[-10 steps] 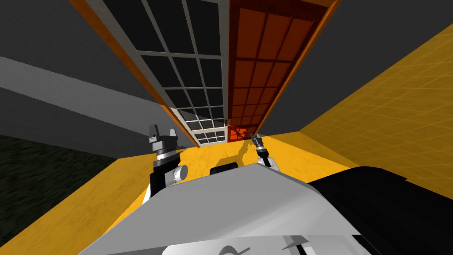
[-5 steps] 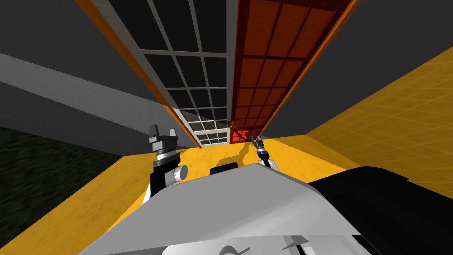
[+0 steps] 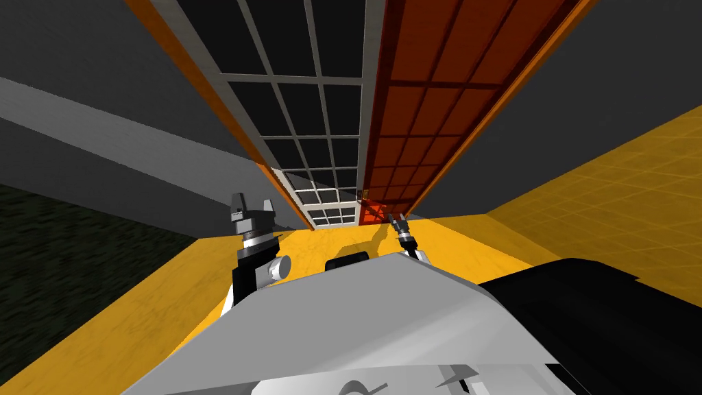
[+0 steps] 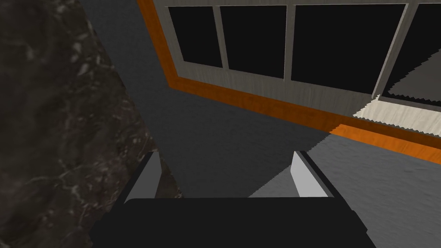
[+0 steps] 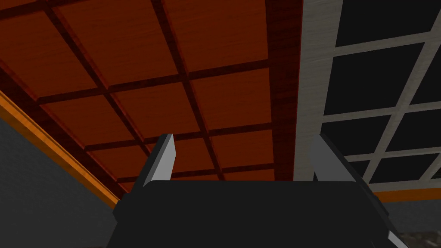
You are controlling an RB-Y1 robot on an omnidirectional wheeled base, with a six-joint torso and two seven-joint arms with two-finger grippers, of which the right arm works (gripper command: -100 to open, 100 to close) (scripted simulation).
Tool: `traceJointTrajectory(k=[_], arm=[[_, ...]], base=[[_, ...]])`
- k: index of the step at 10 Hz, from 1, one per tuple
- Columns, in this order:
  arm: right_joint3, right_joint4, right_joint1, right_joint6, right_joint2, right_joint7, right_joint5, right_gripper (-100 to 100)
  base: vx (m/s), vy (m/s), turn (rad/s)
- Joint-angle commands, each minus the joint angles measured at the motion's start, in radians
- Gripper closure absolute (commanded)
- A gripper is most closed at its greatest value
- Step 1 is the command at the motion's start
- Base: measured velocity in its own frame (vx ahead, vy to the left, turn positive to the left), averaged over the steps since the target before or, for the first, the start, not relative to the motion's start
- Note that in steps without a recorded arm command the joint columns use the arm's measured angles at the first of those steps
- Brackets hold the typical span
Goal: Pull the door open
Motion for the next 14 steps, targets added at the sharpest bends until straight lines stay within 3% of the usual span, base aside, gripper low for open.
traceJointTrajectory(k=[1,6,14], arm=[[-0.025,0.040,-0.005,-0.010,0.010,0.042,0.022,-100],[-0.071,0.122,-0.023,-0.031,0.029,0.116,0.058,-100],[-0.159,0.279,-0.063,-0.071,0.084,0.261,0.130,-100]], base=[[0.132,0.017,0.133],[0.134,0.017,0.066],[0.165,0.001,0.086]])
